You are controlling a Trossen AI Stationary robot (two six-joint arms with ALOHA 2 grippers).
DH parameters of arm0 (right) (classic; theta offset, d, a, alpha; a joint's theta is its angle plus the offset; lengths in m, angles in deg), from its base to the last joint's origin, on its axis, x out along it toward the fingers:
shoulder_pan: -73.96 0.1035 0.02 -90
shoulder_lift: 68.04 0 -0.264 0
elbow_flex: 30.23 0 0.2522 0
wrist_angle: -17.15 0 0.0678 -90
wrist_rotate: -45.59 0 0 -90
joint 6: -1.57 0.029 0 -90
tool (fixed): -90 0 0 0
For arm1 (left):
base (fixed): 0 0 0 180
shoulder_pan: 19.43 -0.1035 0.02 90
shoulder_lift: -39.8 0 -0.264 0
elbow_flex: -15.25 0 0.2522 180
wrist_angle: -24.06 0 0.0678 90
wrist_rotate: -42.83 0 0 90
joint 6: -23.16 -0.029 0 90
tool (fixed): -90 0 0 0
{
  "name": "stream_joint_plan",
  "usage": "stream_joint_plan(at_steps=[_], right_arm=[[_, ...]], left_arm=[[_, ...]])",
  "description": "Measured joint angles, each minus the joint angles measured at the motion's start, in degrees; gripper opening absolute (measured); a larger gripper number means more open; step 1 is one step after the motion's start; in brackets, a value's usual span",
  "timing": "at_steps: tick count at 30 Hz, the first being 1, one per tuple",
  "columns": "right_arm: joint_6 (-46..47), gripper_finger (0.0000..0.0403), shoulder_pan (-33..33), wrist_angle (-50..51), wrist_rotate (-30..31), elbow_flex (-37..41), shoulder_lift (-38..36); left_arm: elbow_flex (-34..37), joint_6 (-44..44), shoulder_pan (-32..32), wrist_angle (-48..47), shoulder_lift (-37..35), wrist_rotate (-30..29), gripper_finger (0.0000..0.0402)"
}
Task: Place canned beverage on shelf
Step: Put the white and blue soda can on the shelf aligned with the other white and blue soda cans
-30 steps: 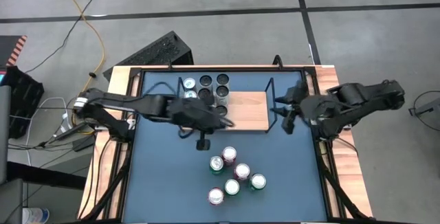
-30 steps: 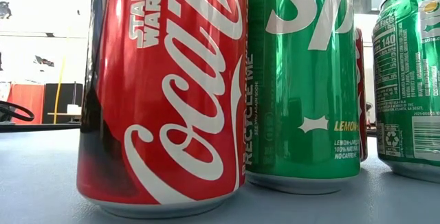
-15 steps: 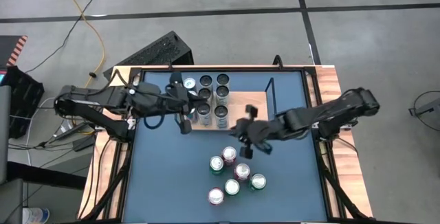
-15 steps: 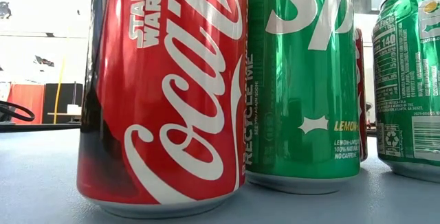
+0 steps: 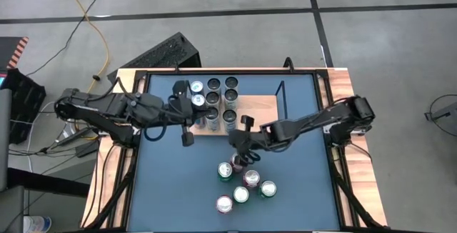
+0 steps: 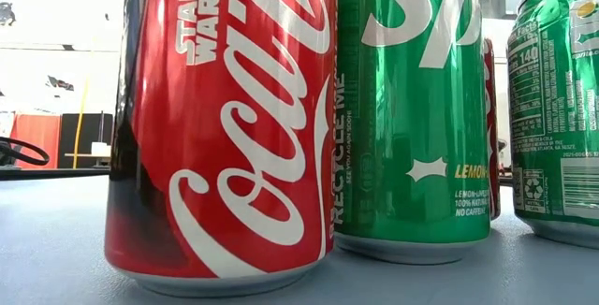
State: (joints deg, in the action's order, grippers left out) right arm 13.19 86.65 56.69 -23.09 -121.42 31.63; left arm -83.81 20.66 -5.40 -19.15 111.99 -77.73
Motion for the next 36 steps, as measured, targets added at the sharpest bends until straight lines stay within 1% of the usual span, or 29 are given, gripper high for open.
stream_joint_plan(at_steps=[4,13,16,26,30,36], right_arm=[[-1.47,0.0,-1.69,-0.84,-0.58,-0.01,1.1],[-3.13,0.0,-5.44,-1.06,-0.5,-0.07,0.44],[-3.26,0.0,-6.41,-0.95,-1.97,-0.07,0.44],[-4.6,0.0,-7.67,-0.5,-1.92,-0.07,0.42],[-4.65,0.0,-8.35,-0.49,-1.9,-0.07,0.44],[-5.5,0.0,-8.09,-0.37,-2.44,-0.16,0.42]], left_arm=[[0.0,-0.02,0.83,-0.59,0.0,-1.7,0.0],[0.0,-2.53,1.5,-1.19,0.0,-1.82,0.0],[0.0,-2.86,1.5,-1.19,0.0,-1.82,0.0],[0.0,-3.9,1.47,-1.06,0.02,-1.87,0.0],[0.0,-3.89,1.47,-1.06,0.02,-3.37,0.0],[0.0,-4.15,1.47,-1.06,0.02,-3.59,0.0]])
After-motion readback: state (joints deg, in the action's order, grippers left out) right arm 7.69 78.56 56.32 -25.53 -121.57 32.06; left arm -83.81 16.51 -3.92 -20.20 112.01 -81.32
